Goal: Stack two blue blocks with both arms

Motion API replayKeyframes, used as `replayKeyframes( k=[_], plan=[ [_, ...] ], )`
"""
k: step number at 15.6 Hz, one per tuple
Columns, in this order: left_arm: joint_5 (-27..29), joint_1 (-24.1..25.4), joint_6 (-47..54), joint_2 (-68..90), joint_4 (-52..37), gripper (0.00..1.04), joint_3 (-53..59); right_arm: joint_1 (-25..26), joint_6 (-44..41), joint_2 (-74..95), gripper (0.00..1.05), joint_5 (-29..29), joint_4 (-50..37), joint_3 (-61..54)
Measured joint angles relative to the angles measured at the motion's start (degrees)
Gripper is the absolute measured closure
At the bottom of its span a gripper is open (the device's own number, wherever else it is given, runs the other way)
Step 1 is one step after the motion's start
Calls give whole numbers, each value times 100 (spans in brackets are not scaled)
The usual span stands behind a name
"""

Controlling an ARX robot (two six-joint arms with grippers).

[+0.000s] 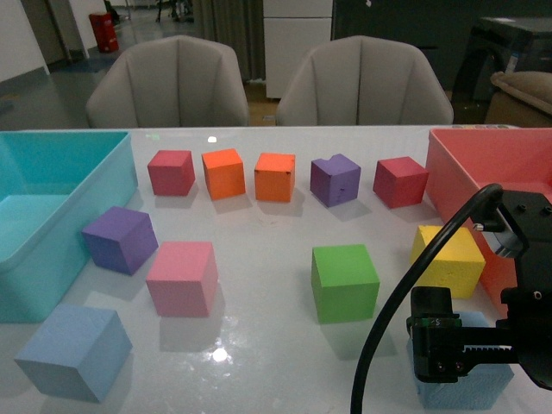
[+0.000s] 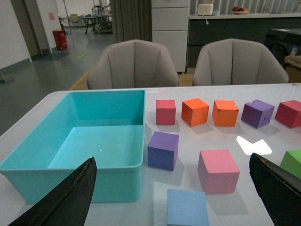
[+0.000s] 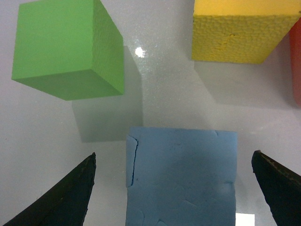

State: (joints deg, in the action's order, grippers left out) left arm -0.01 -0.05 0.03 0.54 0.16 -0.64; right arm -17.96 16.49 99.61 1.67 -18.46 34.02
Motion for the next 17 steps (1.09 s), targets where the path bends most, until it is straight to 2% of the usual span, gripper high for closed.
replayKeyframes(
  k=[10,13,14,15,16,17],
  plan=[
    [2,0,0,0,0,7,2,-7,157,529,6,-20,-267,39],
    [0,0,0,0,2,7,0,-11,192,898,6,-13,-671,-9],
    [0,0,0,0,2,7,0,-26,205,1029,24,26,-833,-77],
    [0,0,0,0,2,7,0,-42,205,909,51,109,-949,-240],
    [0,0,0,0,2,7,2,-37,195,87,58,160,-817,-623],
    [0,0,0,0,2,7,2,-39,111,-1390,59,184,-341,-879]
  ],
)
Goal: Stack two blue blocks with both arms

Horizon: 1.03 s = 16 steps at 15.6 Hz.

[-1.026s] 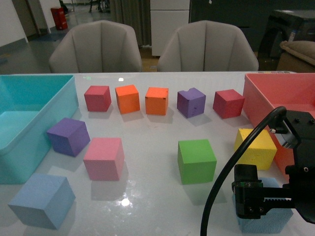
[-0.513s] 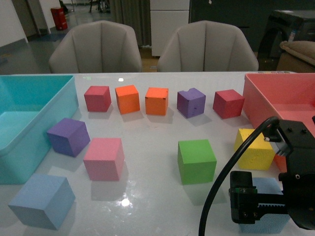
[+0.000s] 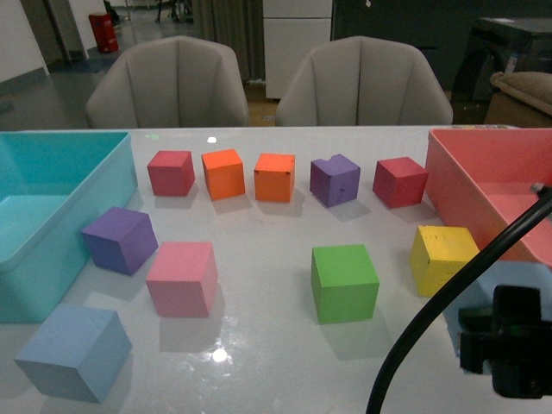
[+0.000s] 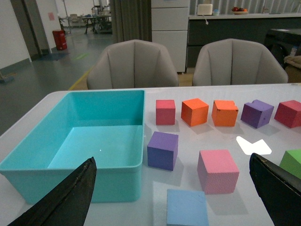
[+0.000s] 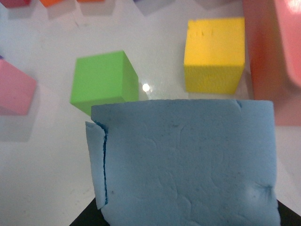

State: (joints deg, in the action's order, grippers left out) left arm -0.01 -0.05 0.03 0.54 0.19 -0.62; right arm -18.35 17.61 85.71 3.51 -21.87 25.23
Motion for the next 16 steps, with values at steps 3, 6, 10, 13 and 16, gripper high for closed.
replayKeyframes(
  k=[3,6,10,13,16],
  plan=[
    [0,0,0,0,0,7,0,35,-236,140,59,4,350,890],
    [0,0,0,0,0,7,-2,-20,-352,1351,59,15,785,2341],
    [0,0,0,0,-2,7,0,-278,-439,2900,59,9,1635,4483],
    [0,0,0,0,0,7,-2,-494,-424,3735,59,-37,2194,5700],
    [0,0,0,0,0,7,-2,-732,-142,4529,59,-186,2850,6782]
  ],
)
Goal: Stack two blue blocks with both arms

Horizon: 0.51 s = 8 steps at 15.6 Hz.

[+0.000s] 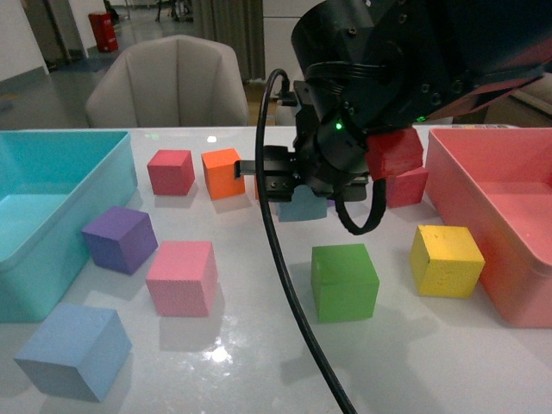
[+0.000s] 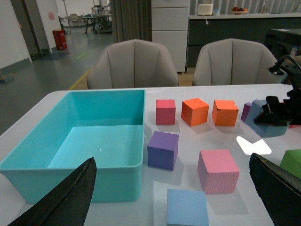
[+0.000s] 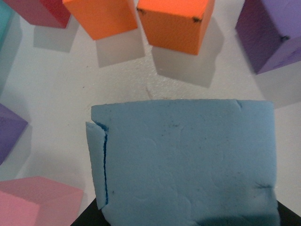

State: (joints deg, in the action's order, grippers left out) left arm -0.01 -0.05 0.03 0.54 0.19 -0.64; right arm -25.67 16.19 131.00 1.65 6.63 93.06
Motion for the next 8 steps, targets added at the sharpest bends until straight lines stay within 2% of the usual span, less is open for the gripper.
replayKeyframes(
  k=[8],
  plan=[
    [0,0,0,0,0,7,0,-177,656,804,60,-118,680,960]
  ],
)
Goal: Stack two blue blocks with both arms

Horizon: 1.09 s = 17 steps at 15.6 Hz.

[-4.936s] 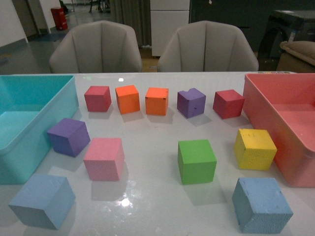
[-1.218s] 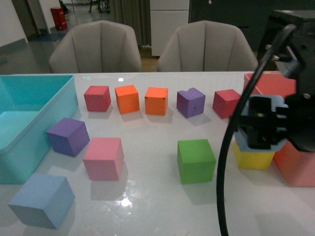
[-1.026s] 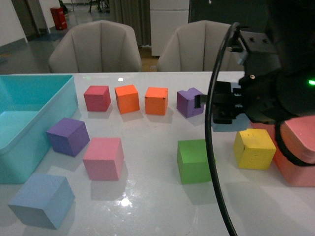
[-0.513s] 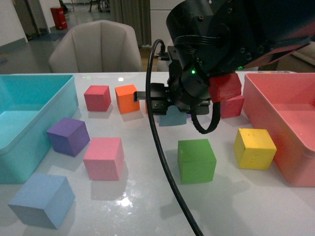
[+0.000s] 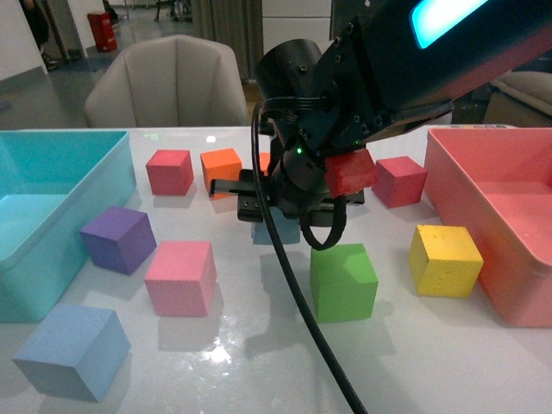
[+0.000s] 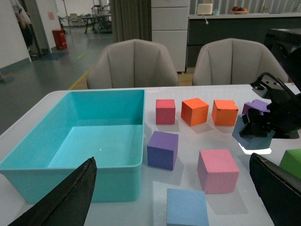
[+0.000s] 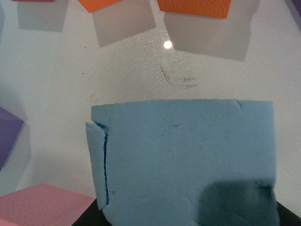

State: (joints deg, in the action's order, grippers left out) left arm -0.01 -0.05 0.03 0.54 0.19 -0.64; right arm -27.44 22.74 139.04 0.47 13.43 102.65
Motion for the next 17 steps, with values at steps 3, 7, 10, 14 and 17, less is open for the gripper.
replayKeyframes(
  k=[3,7,10,14,17],
  plan=[
    [0,0,0,0,-2,7,0,0,39,282,60,35,219,424],
    [0,0,0,0,0,7,2,0,127,520,60,76,446,831],
    [0,0,0,0,0,7,0,-37,173,649,60,74,603,898],
    [0,0,0,0,-2,7,0,-44,188,695,43,96,691,905],
    [0,0,0,0,0,7,0,-68,190,695,14,94,658,916]
  ],
)
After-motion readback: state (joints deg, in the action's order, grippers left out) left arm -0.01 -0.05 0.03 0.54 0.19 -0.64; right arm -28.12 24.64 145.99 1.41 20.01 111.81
